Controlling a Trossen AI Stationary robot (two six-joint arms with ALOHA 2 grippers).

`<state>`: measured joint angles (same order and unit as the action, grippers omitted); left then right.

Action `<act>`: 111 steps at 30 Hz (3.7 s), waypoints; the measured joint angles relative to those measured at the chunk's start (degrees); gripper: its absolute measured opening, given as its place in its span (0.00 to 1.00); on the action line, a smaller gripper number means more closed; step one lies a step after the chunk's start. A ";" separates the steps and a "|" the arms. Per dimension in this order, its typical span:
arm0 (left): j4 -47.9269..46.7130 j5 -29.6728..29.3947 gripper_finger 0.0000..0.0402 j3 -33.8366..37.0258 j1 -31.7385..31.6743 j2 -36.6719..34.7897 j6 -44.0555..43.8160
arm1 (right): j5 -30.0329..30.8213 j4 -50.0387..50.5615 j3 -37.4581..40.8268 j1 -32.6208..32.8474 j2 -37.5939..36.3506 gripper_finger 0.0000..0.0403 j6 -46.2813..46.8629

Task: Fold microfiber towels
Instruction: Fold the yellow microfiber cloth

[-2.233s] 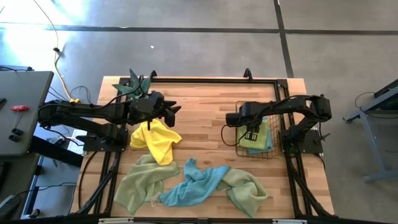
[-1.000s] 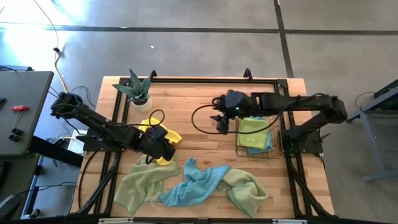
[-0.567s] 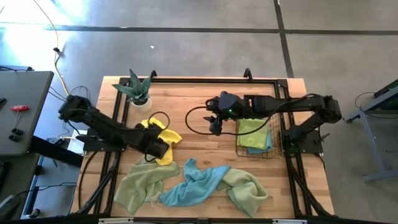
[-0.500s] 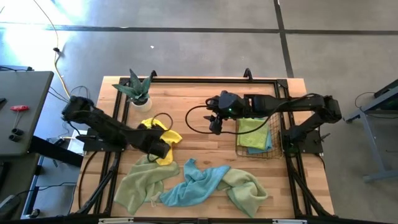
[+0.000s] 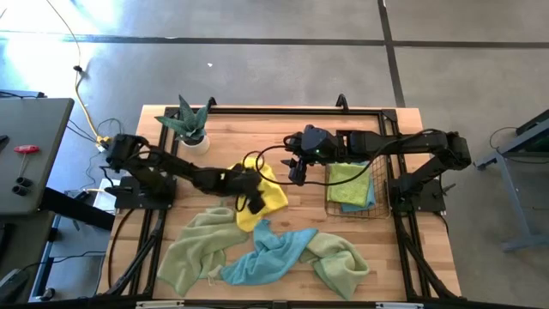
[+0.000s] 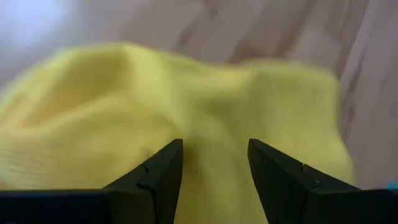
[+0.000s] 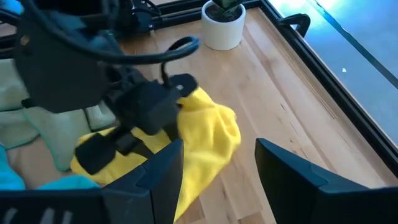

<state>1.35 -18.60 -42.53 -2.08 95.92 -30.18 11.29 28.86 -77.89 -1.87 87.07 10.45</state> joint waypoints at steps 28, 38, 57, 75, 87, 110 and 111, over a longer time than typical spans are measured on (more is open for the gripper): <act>-9.01 -1.20 0.43 -4.86 0.26 0.05 5.41 | -0.22 0.03 0.00 0.00 0.00 0.48 -0.01; 6.63 -1.80 0.43 -4.89 -4.26 10.66 0.32 | 0.06 -0.02 0.00 0.00 0.00 0.48 -0.01; 15.40 10.23 0.43 -6.05 -13.67 8.35 4.21 | 6.93 -1.42 0.00 -0.02 0.00 0.48 -1.41; -18.43 -6.39 0.43 -6.00 12.47 -24.02 -15.14 | 8.35 -2.06 0.00 -0.57 0.00 0.48 18.79; -21.74 -18.59 0.43 -5.98 23.89 -24.98 -27.96 | 9.49 -2.41 0.00 -0.37 0.46 0.48 14.28; -24.34 -20.81 0.43 -5.98 24.86 -25.01 -30.88 | -4.12 9.94 0.02 -0.50 21.05 0.48 -20.22; -24.34 -20.72 0.43 -5.98 24.89 -25.01 -31.04 | -4.73 9.55 0.02 -0.60 21.42 0.48 -21.53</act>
<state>-22.98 -39.32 -48.51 22.81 70.91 -61.22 6.56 38.42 -77.87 -2.47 108.48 -11.08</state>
